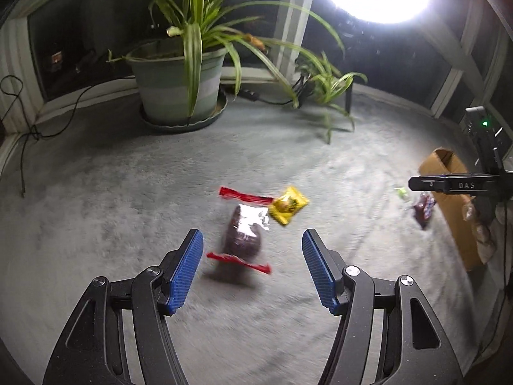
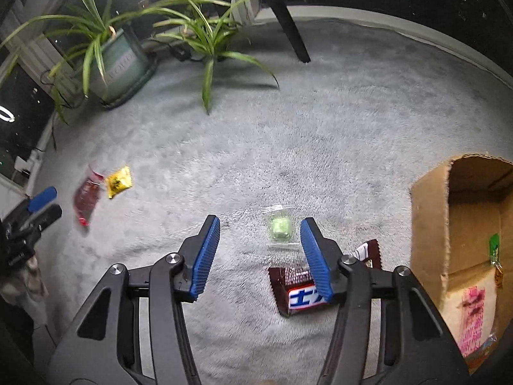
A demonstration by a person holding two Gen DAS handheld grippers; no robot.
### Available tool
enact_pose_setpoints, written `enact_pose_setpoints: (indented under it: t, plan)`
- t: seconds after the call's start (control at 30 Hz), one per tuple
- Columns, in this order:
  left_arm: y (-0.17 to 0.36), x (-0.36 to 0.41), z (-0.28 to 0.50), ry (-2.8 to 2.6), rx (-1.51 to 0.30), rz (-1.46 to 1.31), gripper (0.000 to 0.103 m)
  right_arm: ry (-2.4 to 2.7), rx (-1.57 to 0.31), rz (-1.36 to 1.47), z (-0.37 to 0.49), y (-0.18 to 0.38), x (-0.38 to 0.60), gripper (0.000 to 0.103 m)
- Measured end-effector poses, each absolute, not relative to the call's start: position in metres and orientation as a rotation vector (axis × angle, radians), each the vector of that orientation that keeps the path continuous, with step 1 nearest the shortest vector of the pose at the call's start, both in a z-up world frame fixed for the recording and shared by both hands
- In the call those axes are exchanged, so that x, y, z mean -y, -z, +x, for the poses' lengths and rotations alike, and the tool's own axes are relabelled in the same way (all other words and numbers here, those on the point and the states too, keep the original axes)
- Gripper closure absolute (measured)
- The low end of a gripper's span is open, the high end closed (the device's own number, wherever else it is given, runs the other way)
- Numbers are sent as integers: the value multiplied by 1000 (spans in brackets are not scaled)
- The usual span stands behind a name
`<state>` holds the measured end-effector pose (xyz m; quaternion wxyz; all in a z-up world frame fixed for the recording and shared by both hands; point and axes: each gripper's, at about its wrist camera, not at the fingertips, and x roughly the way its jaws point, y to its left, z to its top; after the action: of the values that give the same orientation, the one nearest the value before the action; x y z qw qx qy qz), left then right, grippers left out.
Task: Organize snacks
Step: 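Grasp the red-ended purple snack bag with the left tool while the right tool grasps the clear green candy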
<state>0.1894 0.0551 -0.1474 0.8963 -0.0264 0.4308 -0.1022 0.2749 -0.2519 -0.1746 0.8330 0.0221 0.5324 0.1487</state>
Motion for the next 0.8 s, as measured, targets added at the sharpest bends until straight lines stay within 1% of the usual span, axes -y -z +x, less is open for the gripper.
enact_pose_setpoints:
  t: [0.13,0.3,0.4,0.53,0.67,0.73,0.77,0.8]
  plan:
    - [159,-56,202,215,-917,-43,39,-328,-1134,7,279,181,246,54]
    - [171,-55,214,219,-937,-43,39,-326,-1145,-39,283,189,242,54]
    - [176,-53,220,219,-947,-37,39,-317,-1155,-46,287,192,243,58]
    - [181,-54,224,215,-955,-43,39,-306,-1178,-91,289,199,244,68]
    - [187,-56,226,208,-965,-47,39,-321,-1181,-121,291,201,241,69]
    - [189,-57,227,205,-968,-52,40,-323,-1181,-141,291,201,239,78]
    - [189,-57,227,205,-969,-54,43,-324,-1182,-157,291,201,237,81]
    - [190,-56,228,207,-970,-56,45,-330,-1184,-166,292,201,236,81]
